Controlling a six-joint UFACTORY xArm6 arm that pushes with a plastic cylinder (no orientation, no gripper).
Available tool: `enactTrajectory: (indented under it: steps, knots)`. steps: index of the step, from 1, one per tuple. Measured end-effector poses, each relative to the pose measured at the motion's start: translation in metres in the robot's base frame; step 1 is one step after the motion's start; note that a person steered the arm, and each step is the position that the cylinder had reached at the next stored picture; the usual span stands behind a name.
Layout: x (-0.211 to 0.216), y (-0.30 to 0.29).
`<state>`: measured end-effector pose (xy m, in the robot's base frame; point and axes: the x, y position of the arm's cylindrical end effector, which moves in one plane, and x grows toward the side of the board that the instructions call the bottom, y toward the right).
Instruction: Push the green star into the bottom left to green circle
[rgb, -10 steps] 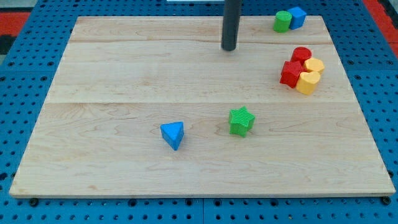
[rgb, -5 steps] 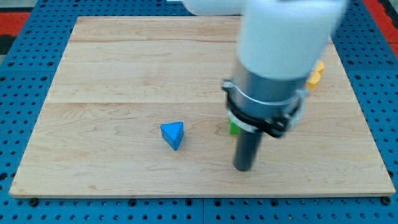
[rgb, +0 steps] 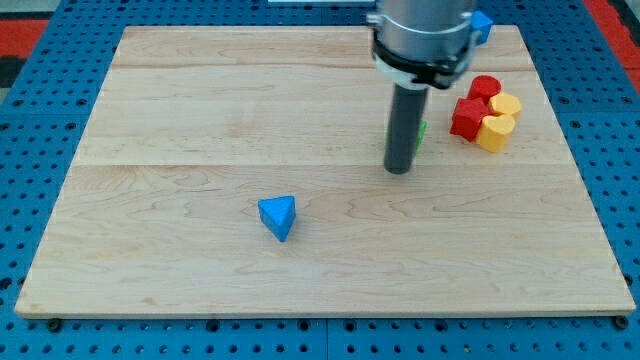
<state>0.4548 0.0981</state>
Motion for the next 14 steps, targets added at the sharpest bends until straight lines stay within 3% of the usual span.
enactTrajectory:
  steps: [1,3,4,6,8,11,14]
  knots:
    - [-0.016,0.019]
    - [-0.114,-0.007]
    - [-0.107,-0.001]
    - [-0.103,-0.05]
    - [-0.142,0.007]
    - [-0.163,-0.08]
    - [-0.187,-0.017]
